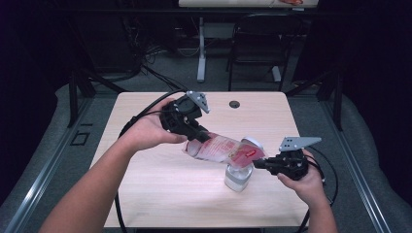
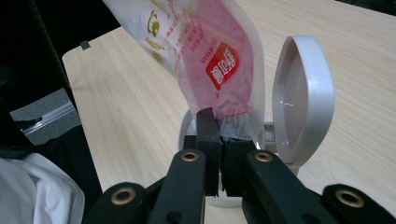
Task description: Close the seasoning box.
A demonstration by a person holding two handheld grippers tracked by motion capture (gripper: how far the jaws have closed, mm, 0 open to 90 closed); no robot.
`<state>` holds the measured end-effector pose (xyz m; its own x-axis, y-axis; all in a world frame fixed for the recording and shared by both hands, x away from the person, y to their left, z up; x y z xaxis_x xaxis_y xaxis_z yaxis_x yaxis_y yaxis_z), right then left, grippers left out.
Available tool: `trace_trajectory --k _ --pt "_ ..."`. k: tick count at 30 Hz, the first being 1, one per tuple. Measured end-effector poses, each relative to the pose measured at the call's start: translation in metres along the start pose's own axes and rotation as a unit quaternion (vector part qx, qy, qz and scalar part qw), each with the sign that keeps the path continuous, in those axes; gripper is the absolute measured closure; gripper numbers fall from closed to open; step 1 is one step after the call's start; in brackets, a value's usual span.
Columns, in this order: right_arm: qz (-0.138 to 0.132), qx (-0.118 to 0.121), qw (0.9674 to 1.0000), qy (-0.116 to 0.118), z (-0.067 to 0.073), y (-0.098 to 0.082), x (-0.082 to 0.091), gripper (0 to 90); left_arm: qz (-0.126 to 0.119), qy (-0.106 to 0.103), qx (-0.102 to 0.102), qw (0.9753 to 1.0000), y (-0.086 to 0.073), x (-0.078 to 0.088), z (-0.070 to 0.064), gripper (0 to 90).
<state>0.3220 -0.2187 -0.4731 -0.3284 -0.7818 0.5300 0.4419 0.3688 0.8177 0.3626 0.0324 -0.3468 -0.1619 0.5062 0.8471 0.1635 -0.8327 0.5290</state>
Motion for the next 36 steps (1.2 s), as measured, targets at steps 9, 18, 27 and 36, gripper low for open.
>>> trace_trajectory --k 9,18,27,36 --pt "-0.003 0.003 1.0 0.008 0.001 0.0 0.004 88.5 0.0 -0.001 0.003 1.0 -0.003 -0.002 0.001 79.8" --pt "-0.008 0.006 0.9999 0.004 0.004 0.003 0.0 88.5 -0.003 -0.003 0.012 0.9999 -0.018 -0.003 0.005 79.4" --pt "-0.029 0.009 0.9995 0.004 0.007 0.008 -0.003 88.6 -0.015 -0.006 0.024 0.9996 -0.036 -0.005 0.006 79.2" --pt "-0.04 0.016 0.9991 -0.001 0.007 0.011 -0.007 83.4 -0.031 -0.01 0.038 0.9988 -0.049 -0.008 0.008 79.3"
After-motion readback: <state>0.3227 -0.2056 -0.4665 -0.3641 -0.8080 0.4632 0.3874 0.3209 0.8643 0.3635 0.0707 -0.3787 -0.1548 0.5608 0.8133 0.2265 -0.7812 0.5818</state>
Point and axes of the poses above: each handheld gripper's, and its own axes: x roughly backward along the jaws, y roughly out of its top, z roughly to its left, the point moved 5 cm from there along -x, roughly forward along the jaws, and after that the axes turned 5 degrees about y, right-handed, at the moved point
